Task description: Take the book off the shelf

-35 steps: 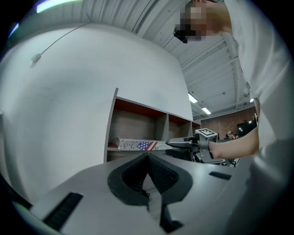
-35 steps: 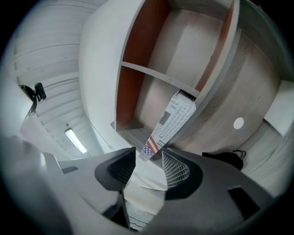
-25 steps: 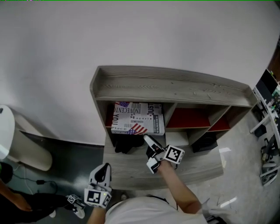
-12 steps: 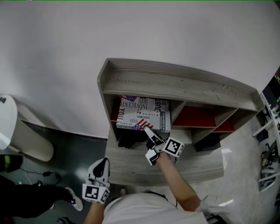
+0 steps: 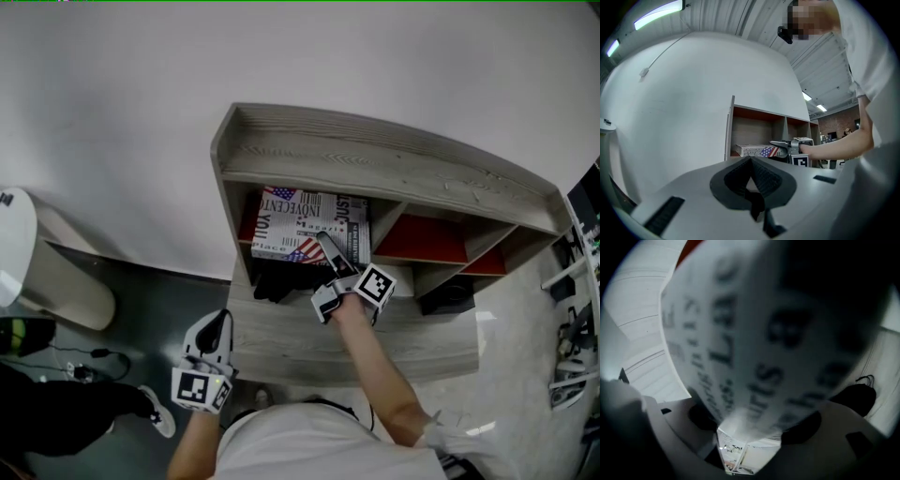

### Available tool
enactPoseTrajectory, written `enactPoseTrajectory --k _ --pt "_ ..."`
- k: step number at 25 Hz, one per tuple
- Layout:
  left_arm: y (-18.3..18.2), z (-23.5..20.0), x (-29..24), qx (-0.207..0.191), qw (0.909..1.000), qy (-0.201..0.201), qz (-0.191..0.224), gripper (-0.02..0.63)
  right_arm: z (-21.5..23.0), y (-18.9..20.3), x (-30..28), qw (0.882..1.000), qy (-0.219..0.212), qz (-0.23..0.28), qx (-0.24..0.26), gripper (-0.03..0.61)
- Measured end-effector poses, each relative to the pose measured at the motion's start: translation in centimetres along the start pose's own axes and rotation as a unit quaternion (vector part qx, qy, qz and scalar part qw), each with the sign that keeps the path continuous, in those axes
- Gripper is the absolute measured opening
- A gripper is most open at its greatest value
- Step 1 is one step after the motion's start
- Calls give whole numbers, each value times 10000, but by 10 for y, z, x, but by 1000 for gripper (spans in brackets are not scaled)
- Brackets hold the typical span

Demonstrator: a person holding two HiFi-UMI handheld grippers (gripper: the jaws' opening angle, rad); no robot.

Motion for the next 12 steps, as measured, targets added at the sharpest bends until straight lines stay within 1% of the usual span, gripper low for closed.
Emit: enactPoseTrajectory --k 2,7,12 --pt "-2 -1 -3 -6 10000 14 41 17 2 -1 -2 9998 -83 113 -170 333" --pt "-4 -1 -7 3 10000 53 70 17 3 0 -3 9983 -241 392 -365 333" --pt "-1 0 -8 19 9999 110 66 17 3 1 -4 9957 -260 652 -605 333"
Point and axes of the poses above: the fingertips, and each gripper's own axes: x backward along the fingers, z to its right, y out of its underside, the point moved 9 cm from there along x, backward along the fingers, and after that the axes turned 10 degrees about -x, right-handed, at the moved point
